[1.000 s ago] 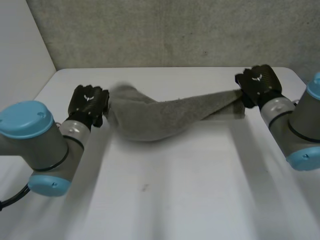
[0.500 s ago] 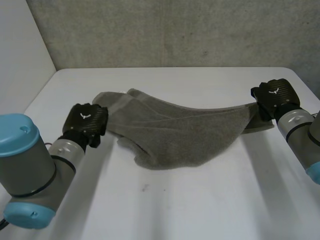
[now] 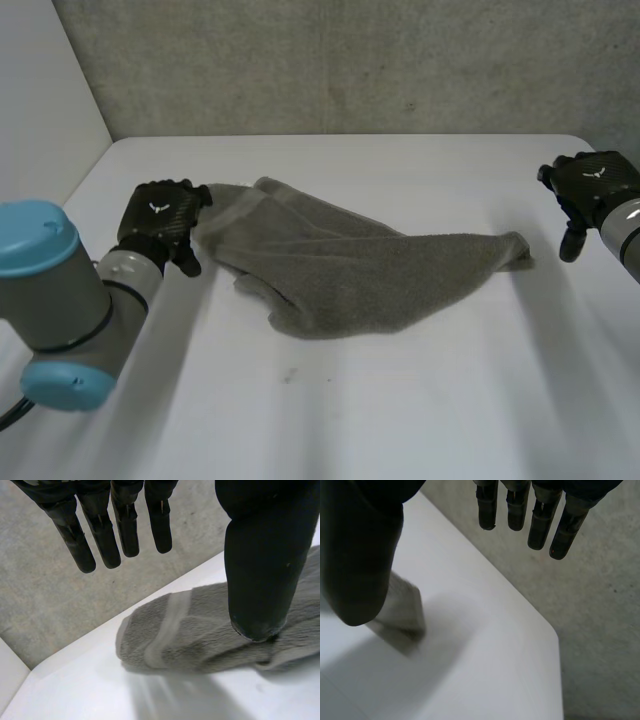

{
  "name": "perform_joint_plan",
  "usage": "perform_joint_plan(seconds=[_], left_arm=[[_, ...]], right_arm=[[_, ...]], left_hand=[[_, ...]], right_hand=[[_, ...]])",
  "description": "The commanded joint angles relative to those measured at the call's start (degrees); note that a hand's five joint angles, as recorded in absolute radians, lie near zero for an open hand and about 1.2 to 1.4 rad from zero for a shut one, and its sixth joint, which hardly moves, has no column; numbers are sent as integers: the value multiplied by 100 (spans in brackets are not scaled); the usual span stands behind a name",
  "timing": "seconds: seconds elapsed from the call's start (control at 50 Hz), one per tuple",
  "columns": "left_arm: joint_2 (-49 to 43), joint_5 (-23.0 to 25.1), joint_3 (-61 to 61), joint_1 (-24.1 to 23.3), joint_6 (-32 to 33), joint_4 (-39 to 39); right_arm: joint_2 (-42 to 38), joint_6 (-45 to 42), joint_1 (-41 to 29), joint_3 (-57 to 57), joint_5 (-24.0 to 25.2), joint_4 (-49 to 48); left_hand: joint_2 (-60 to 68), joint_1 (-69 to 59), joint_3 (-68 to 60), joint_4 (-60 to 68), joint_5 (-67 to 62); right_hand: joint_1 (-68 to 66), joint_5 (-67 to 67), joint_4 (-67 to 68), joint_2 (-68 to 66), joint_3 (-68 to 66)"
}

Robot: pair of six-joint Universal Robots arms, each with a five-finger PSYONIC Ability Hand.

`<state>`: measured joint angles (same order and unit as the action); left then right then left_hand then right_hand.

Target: Fold the towel.

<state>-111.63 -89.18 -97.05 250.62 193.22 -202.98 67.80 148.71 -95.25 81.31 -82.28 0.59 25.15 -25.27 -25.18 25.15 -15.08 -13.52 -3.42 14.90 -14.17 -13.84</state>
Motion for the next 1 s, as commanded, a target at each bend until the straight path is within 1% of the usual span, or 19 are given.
perform_joint_plan(seconds=[0.02,0.04,0.1,0.14,0.26,0.3,0.32,0.4,0.54,0.58,0.6,0.64,0.66,0.7,0.76,0.8,0.92,0.98,1.0], left_arm=[[-727,576,783,346,14,13],[-868,769,906,399,14,13],[-1001,929,1022,443,14,13],[-1246,1166,1258,505,14,13],[-1625,1263,1584,558,23,22],[-1826,1272,1750,575,41,22],[-1827,1272,1751,575,41,22],[-2029,1281,1874,593,41,30],[-2144,1290,1892,593,41,22],[-2179,1377,1883,593,49,22],[-2179,1377,1883,593,49,22],[-2188,1579,1883,593,58,22],[-2188,1580,1883,593,58,22],[-2196,1720,1909,584,58,22],[-2214,1747,1918,584,58,22],[-2249,1755,1997,584,58,30],[-2337,1755,2103,584,58,57],[-2372,1755,2155,584,58,66],[-2390,1755,2173,584,58,74]], right_arm=[[391,1131,-748,157,203,239],[383,1386,-906,183,300,257],[356,1626,-1075,201,397,275],[199,2072,-1416,201,572,249],[-303,2663,-1928,43,661,248],[-609,3030,-2199,-89,670,213],[-611,3032,-2200,-89,670,213],[-1145,3348,-2603,-378,608,205],[-1709,3348,-3044,-661,476,46],[-1875,3313,-3201,-704,232,-190],[-1876,3313,-3202,-704,230,-191],[-1981,3261,-3263,-704,-32,-488],[-1982,3261,-3264,-704,-33,-490],[-2043,3042,-3281,-696,-226,-743],[-2070,2883,-3299,-696,-288,-833],[-2113,2585,-3299,-687,-350,-938],[-2175,2364,-3299,-696,-394,-973],[-2184,2364,-3299,-704,-403,-964],[-2184,2355,-3299,-704,-403,-956]], left_hand=[[525,-513,-522,525,-531],[542,-530,-538,542,-548],[626,-614,-623,626,-633],[794,-781,-790,794,-800],[963,-950,-959,963,-969],[1214,-1201,-1210,1214,-1220],[1215,-1203,-1211,1215,-1221],[1417,-1405,-1413,1417,-1423],[1417,-1405,-1413,1417,-1423],[1417,-1405,-1413,1417,-1423],[1417,-1405,-1413,1417,-1423],[1400,-1388,-1396,1400,-1406],[1400,-1388,-1396,1400,-1406],[1417,-1405,-1413,1417,-1423],[1417,-1405,-1413,1417,-1423],[1417,-1405,-1413,1417,-1423],[1434,-1421,-1430,1434,-1440],[1434,-1421,-1430,1434,-1440],[1434,-1421,-1430,1434,-1440]], right_hand=[[352,342,-490,417,384],[352,342,-490,417,384],[276,266,-414,341,308],[126,116,-264,191,158],[-43,-53,-94,22,-11],[-43,-53,-94,22,-11],[-43,-53,-94,22,-11],[-77,-87,-61,-12,-45],[-615,-625,478,-550,-583],[-1217,-1227,1080,-1152,-1185],[-1221,-1231,1083,-1156,-1189],[-1807,-1817,1669,-1742,-1775],[-1810,-1819,1672,-1745,-1778],[-2529,-2539,2391,-2464,-2497],[-2853,-2862,2715,-2788,-2821],[-3355,-3365,3218,-3290,-3323],[-3290,-3300,3152,-3225,-3258],[-2920,-2930,2782,-2855,-2888],[-2454,-2463,2316,-2389,-2422]])
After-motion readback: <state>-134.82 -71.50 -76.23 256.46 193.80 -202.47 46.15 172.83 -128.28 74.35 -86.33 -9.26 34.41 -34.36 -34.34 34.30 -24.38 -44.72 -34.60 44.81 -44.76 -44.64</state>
